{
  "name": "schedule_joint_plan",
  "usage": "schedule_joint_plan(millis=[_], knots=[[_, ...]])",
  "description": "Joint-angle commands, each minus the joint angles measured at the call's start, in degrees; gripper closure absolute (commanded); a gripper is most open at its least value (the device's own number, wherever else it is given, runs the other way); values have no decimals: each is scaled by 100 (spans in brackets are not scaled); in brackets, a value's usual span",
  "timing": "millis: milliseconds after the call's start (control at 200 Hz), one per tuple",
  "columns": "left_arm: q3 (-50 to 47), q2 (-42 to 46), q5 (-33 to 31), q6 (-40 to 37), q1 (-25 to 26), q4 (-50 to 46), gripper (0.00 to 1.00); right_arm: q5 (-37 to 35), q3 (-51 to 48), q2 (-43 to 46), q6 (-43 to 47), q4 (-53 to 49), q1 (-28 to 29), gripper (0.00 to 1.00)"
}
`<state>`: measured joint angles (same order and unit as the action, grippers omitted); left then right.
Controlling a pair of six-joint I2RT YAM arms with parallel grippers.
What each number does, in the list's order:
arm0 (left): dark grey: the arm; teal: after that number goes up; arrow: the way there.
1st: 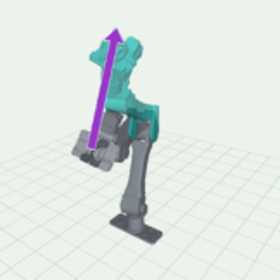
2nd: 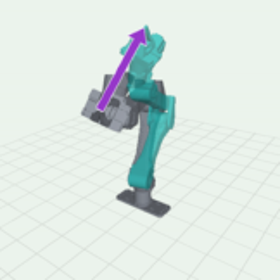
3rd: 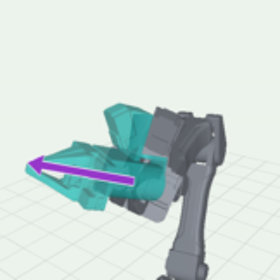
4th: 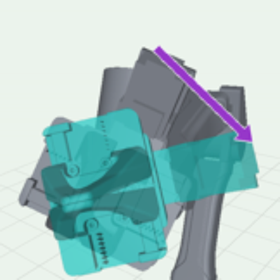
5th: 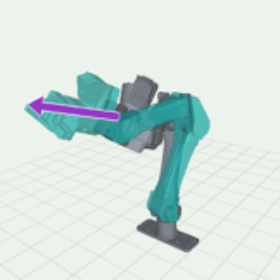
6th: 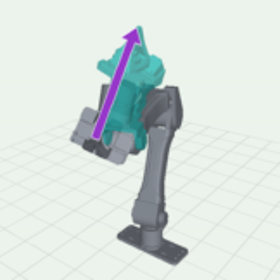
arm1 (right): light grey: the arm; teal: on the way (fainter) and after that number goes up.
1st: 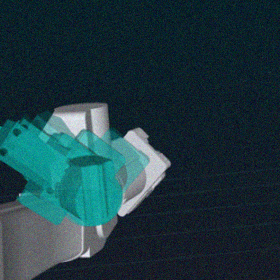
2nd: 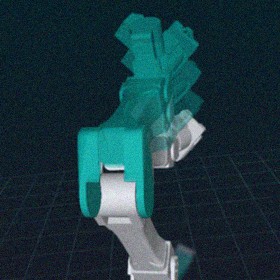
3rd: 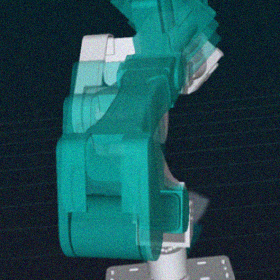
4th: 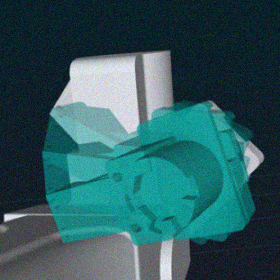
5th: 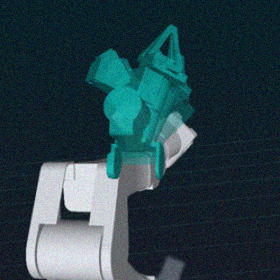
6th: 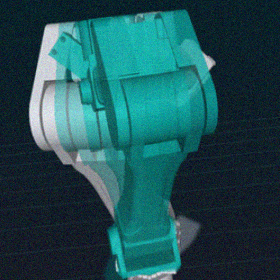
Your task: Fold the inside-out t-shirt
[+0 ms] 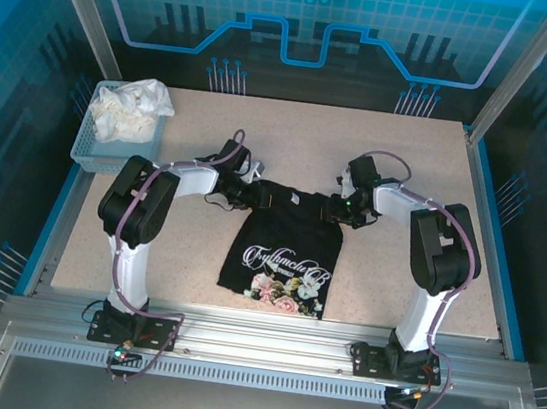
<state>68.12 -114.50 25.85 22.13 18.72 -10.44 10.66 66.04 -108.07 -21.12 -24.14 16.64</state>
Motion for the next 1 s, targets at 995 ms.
schedule_joint_plan(millis=[995], knots=[[381,1013,437,621,-828,1581,100,1270,698,751,-340,2413,-567,100]])
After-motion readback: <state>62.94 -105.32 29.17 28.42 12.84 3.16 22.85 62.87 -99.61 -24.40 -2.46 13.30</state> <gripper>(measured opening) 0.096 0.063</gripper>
